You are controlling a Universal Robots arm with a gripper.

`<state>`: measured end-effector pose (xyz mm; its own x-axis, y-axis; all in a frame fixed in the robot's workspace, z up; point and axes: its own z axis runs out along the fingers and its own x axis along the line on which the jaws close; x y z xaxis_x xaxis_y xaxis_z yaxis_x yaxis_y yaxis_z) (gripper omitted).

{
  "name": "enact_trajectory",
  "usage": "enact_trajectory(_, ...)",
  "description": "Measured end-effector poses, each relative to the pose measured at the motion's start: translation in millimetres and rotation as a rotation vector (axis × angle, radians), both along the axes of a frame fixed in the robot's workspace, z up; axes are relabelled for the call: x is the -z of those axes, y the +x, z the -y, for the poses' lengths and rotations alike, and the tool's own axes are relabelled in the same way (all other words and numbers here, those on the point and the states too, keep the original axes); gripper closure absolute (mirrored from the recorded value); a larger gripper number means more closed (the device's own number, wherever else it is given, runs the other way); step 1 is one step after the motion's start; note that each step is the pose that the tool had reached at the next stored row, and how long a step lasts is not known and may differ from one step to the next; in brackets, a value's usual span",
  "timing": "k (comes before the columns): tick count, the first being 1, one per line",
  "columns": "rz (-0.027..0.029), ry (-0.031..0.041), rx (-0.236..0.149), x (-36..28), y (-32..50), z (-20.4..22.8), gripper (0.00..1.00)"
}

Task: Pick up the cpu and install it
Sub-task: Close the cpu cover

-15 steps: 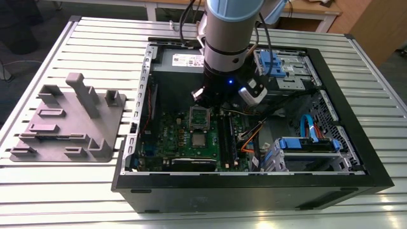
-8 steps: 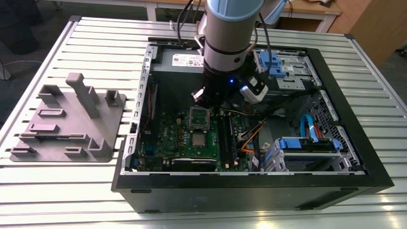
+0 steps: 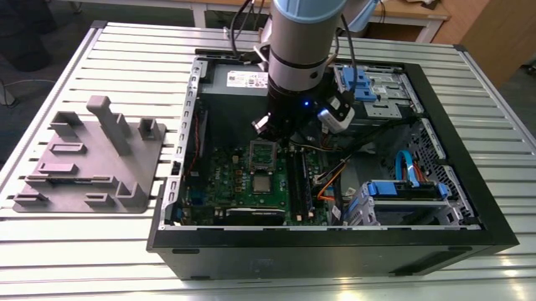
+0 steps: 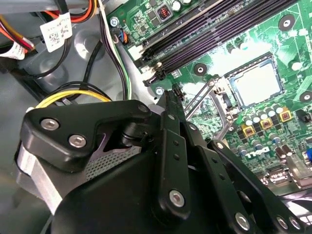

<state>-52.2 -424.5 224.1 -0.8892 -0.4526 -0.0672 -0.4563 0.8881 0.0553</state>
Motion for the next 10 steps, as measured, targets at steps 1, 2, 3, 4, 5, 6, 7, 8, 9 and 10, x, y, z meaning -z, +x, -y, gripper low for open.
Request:
enact_trajectory(1, 0.0, -0.0001, -0.003, 0.0, 0.0, 0.0, 0.89)
enact_trajectory(2, 0.0, -0.0002, -0.006, -0.2, -0.1, 0.2, 0.89)
enact_trajectory(3, 0.0001, -0.0004, -0.01, -0.7, -0.2, 0.4, 0.89)
enact_trajectory(4, 0.0004, -0.0003, -0.014, -1.4, -0.4, 0.5, 0.89)
enact_trajectory(5, 0.0007, -0.0002, -0.018, -2.1, -0.5, 0.5, 0.89)
enact_trajectory(6, 0.001, -0.0002, -0.022, -3.0, -0.7, 0.6, 0.89)
enact_trajectory(7, 0.0013, -0.0002, -0.026, -3.9, -0.8, 0.6, 0.89)
enact_trajectory(8, 0.0015, -0.0002, -0.03, -4.8, -0.9, 0.7, 0.89)
enact_trajectory(9, 0.0017, -0.0002, -0.034, -5.6, -1.0, 0.7, 0.89)
enact_trajectory(10, 0.0019, -0.0002, -0.038, -6.2, -1.1, 0.8, 0.89)
